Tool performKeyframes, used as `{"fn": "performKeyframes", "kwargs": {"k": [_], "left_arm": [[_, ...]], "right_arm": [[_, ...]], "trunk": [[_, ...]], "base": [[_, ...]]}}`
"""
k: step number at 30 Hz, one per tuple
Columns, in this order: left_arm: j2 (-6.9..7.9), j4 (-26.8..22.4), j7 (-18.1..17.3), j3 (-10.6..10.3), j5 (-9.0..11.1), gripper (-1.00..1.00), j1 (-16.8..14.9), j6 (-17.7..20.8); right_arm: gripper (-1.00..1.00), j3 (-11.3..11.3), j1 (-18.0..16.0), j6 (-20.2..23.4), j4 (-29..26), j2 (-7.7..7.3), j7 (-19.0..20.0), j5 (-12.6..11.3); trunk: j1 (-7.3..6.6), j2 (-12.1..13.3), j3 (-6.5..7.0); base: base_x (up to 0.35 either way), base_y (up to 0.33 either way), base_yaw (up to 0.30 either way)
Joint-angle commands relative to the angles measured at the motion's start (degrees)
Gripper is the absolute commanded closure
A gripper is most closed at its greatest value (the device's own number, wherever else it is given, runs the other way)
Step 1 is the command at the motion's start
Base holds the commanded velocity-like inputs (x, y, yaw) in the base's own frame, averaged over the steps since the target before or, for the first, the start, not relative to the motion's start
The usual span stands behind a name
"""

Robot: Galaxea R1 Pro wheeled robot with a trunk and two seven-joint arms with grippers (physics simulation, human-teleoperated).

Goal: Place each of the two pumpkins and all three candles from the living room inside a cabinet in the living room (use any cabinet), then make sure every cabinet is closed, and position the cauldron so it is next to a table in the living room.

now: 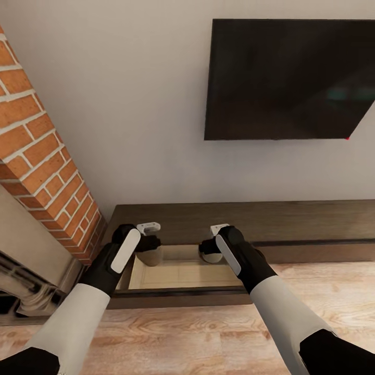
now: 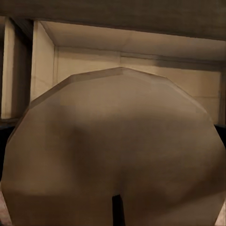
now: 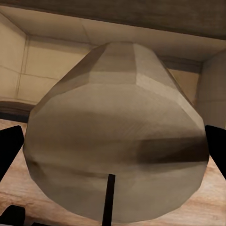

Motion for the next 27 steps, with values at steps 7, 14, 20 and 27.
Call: {"fn": "performKeyframes", "kwargs": {"k": [7,14,20,27], "left_arm": [[-0.21,3.41,0.05,3.83,-0.06,1.0,-0.13,-0.41],[-0.31,5.1,0.04,10.55,-0.04,1.0,-0.09,-0.49],[-1.01,10.96,-0.15,10.37,-0.16,1.0,-0.07,-1.79],[-1.28,11.77,-0.36,10.39,-0.05,1.0,-0.09,-3.64]], "right_arm": [[1.0,0.03,0.19,-0.01,0.35,0.26,-0.08,-0.12],[1.0,-0.01,0.19,0.47,0.47,2.36,-0.08,-2.11],[1.0,0.4,0.22,0.54,1.24,2.63,-0.09,-8.82],[1.0,3.75,0.22,0.42,3.72,2.75,-0.23,-9.54]], "trunk": [[1.54,-2.83,-1.26],[3.08,-5.63,-2.52],[4.4,-8.04,-3.59],[5.93,-10.85,-4.85]], "base": [[0.0,0.0,0.0],[0.0,0.0,0.0],[0.0,0.0,0.0],[0.0,0.0,0.0]]}}
